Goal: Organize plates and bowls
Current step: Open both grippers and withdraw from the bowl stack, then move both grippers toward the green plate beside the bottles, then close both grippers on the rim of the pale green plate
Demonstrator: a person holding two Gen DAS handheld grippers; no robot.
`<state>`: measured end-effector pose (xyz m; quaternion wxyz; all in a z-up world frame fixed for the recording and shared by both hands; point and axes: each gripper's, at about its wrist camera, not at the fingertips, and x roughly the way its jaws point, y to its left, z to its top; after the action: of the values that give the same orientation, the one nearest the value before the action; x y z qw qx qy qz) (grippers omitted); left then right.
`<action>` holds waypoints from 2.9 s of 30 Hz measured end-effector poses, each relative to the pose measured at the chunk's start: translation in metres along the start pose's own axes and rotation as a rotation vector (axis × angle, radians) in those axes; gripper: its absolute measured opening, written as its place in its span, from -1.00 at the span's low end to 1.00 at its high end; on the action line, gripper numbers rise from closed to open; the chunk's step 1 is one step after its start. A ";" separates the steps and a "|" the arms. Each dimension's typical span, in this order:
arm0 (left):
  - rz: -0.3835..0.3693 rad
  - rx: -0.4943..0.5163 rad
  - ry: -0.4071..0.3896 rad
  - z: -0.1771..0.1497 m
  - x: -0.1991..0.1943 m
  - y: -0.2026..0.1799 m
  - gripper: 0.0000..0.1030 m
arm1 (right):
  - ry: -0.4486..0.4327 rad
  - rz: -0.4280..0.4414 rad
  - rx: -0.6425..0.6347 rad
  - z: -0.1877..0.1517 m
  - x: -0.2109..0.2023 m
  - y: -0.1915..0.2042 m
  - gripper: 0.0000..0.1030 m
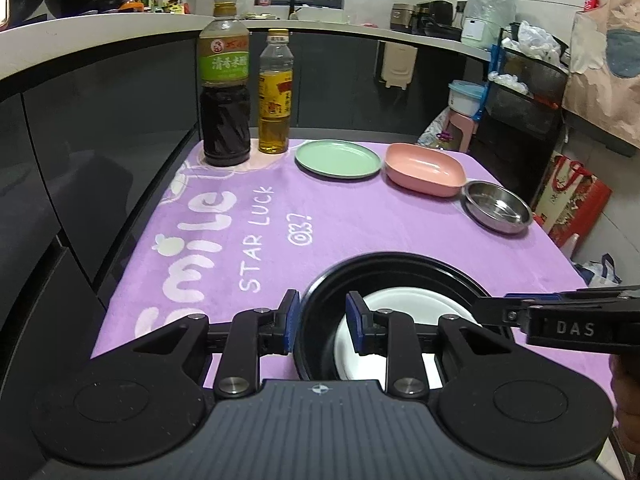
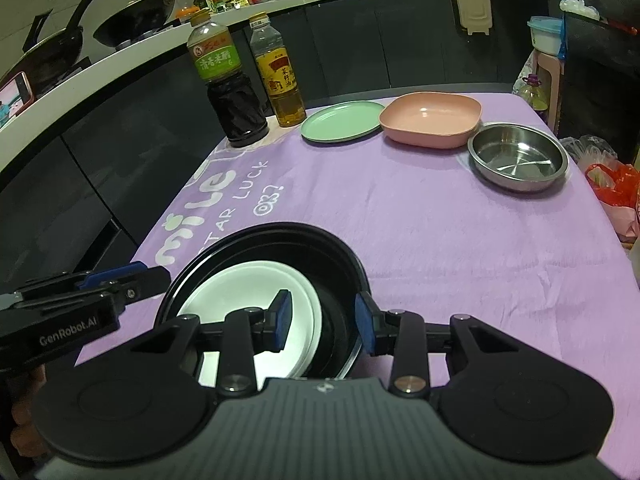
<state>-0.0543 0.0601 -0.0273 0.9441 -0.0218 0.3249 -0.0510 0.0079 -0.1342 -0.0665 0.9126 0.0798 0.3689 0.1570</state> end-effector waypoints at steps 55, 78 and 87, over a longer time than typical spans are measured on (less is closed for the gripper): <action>-0.002 -0.245 0.064 0.154 0.253 0.045 -0.29 | 0.035 -0.006 -0.072 0.240 0.197 -0.044 -0.26; -0.080 -0.225 0.135 0.141 0.296 0.032 -0.58 | 0.174 -0.106 -0.132 0.244 0.290 -0.069 -0.39; -0.021 -0.192 0.045 0.140 0.246 0.052 -0.58 | 0.113 -0.046 -0.163 0.226 0.253 -0.048 -0.75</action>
<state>0.2287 0.0853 -0.0713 0.9295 -0.1146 0.3492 -0.0300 0.3484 -0.0986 -0.0809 0.8971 -0.0123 0.4076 0.1700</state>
